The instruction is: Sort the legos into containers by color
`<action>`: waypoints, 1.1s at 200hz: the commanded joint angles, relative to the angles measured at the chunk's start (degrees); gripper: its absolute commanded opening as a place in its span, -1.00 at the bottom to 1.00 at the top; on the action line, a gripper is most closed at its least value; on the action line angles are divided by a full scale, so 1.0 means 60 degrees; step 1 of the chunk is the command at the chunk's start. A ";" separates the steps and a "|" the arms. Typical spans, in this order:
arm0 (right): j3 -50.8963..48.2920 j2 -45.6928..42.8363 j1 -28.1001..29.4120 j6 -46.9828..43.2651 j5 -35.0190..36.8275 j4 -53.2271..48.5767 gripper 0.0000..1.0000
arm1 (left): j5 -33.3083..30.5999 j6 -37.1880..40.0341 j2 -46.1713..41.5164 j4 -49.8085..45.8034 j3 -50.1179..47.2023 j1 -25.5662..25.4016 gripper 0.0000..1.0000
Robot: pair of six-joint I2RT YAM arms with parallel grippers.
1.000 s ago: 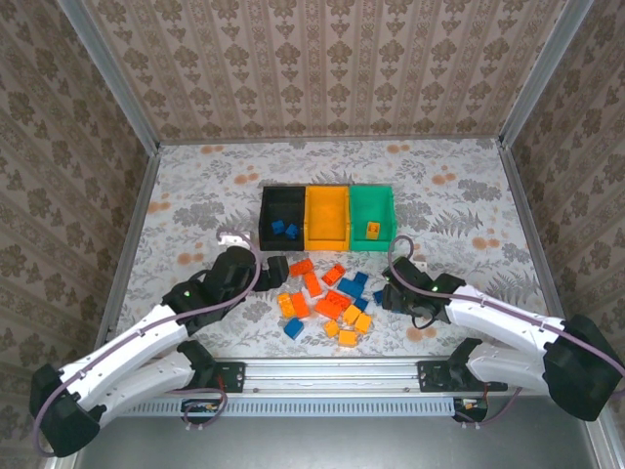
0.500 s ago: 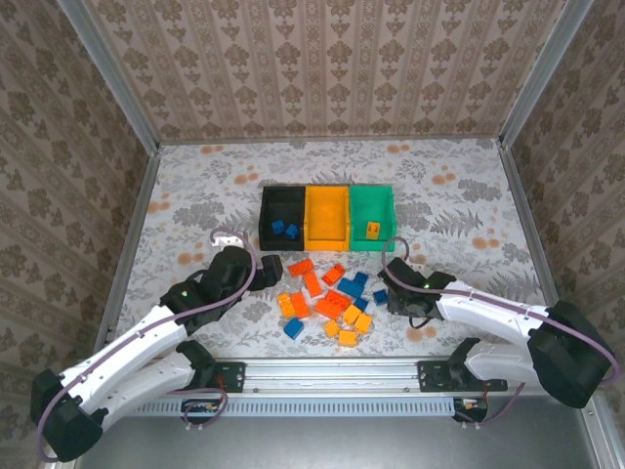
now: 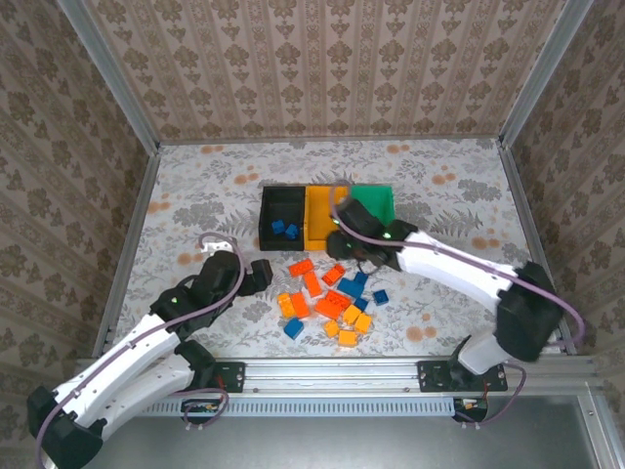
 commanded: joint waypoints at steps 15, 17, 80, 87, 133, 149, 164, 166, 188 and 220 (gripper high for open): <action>0.3169 0.2636 0.0163 -0.1006 -0.0444 0.0085 -0.48 | 0.0554 -0.0242 -0.0223 -0.0602 -0.0380 0.0103 1.00; 0.3342 0.2773 0.0165 -0.1037 -0.0450 0.0046 -0.48 | 0.0581 -0.0245 -0.0216 -0.0618 -0.0385 0.0103 0.99; 0.7608 0.6350 0.0011 -0.1242 0.0122 -0.1072 -0.43 | 0.1218 -0.0158 0.0156 -0.0807 -0.0532 0.0172 0.96; 0.7879 0.6541 -0.0019 -0.1191 0.0171 -0.1176 -0.41 | 0.1238 -0.0142 0.0164 -0.0833 -0.0556 0.0183 0.97; 0.8441 0.6759 -0.0147 -0.1044 0.0320 -0.0931 -0.09 | 0.1524 -0.0088 0.0186 -0.0805 -0.0607 0.0212 0.98; 0.8259 0.6500 -0.0145 -0.1078 0.0298 -0.0758 0.11 | 0.1613 -0.0045 0.0201 -0.0705 -0.0607 0.0208 0.99; 0.7870 0.6135 -0.0128 -0.1190 0.0217 -0.0222 0.19 | 0.1677 -0.0022 0.0281 -0.0631 -0.0607 0.0219 0.99; 0.7813 0.6087 -0.0116 -0.1200 0.0217 -0.0188 0.22 | 0.1686 -0.0025 0.0288 -0.0610 -0.0607 0.0231 0.99; 0.6915 0.5352 -0.0116 -0.1189 0.0232 0.0348 0.32 | 0.1956 0.0088 0.0524 -0.0372 -0.0579 0.0221 0.99; 0.5232 0.3943 -0.0071 -0.1170 0.0133 0.1098 0.36 | 0.2476 0.0353 0.1162 0.0159 -0.0460 0.0195 0.93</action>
